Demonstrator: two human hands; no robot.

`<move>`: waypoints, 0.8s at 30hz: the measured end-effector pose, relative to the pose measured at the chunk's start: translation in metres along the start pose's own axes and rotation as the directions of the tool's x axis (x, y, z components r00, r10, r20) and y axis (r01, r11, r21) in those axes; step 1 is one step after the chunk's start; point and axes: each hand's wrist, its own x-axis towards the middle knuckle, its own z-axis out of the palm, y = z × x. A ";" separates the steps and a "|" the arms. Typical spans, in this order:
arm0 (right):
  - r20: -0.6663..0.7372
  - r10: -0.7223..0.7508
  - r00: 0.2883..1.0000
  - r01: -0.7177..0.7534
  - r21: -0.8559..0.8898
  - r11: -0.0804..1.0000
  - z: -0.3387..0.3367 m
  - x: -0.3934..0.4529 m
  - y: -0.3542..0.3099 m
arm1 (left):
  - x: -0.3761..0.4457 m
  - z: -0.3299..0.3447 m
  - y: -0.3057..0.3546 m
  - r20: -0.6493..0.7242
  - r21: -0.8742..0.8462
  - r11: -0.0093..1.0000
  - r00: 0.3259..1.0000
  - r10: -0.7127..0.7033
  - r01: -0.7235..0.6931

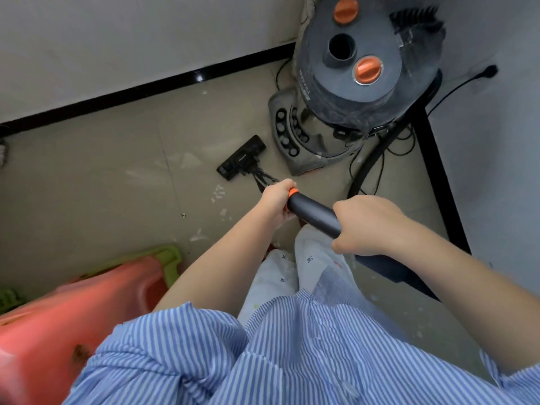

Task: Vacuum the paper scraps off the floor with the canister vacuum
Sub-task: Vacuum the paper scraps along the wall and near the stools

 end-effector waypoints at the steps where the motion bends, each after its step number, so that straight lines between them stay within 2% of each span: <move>1: 0.005 0.003 1.000 -0.003 -0.004 1.000 0.000 -0.001 0.002 | 0.001 0.002 -0.001 0.000 0.004 1.000 1.000 0.012 -0.012; 5: 0.026 -0.022 0.999 0.022 0.001 1.000 -0.006 0.000 -0.001 | 0.001 0.002 0.000 -0.001 -0.004 1.000 1.000 0.024 -0.024; 15: -0.023 -0.235 0.972 0.231 -0.109 0.967 -0.009 0.007 -0.036 | -0.015 -0.054 -0.001 -0.157 -0.178 0.978 0.984 0.086 -0.113; 19: 0.004 -0.309 0.951 0.307 -0.124 0.944 -0.005 0.017 -0.066 | -0.015 -0.090 -0.007 -0.271 -0.235 0.962 0.960 0.074 -0.141; 24: 0.070 -0.385 0.920 0.391 -0.218 0.894 0.004 0.025 -0.098 | -0.017 -0.126 -0.029 -0.345 -0.326 0.937 0.939 0.009 -0.128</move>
